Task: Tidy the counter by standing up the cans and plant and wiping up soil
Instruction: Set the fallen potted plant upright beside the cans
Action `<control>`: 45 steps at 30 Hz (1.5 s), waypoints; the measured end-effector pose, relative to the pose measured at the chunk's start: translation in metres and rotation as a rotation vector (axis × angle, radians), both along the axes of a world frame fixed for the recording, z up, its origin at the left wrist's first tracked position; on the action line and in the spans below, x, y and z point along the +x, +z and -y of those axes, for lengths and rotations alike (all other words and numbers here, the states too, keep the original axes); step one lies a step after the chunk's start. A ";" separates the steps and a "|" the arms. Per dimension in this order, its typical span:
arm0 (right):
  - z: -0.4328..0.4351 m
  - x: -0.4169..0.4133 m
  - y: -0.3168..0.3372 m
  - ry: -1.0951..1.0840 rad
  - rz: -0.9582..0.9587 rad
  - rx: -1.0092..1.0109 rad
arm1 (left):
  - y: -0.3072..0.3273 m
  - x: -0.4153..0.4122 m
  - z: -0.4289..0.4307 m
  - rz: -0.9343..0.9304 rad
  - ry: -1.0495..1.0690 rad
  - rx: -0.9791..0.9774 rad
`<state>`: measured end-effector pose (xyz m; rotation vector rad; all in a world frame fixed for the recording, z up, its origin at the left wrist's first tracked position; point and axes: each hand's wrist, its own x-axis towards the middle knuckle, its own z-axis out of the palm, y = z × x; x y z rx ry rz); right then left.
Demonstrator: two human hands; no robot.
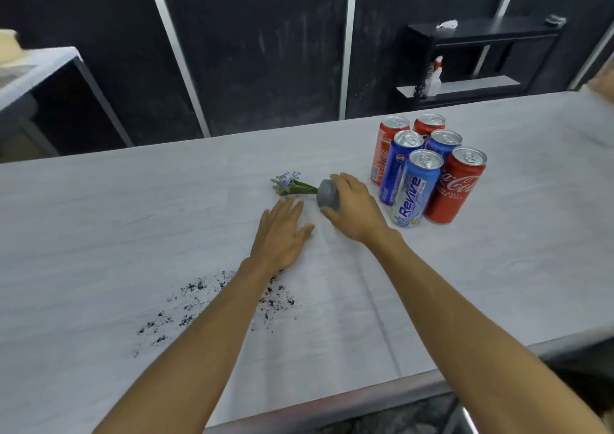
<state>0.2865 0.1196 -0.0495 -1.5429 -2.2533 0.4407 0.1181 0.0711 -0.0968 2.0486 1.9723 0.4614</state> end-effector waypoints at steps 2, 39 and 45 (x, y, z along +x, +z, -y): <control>-0.010 -0.005 0.000 0.010 -0.017 -0.023 | -0.003 -0.002 -0.003 0.009 0.009 -0.027; -0.055 -0.002 -0.045 -0.333 -0.616 0.064 | -0.016 0.011 -0.051 -0.070 -0.031 0.000; -0.059 -0.005 -0.045 -0.379 -0.579 0.076 | -0.016 0.010 -0.052 -0.048 -0.024 0.018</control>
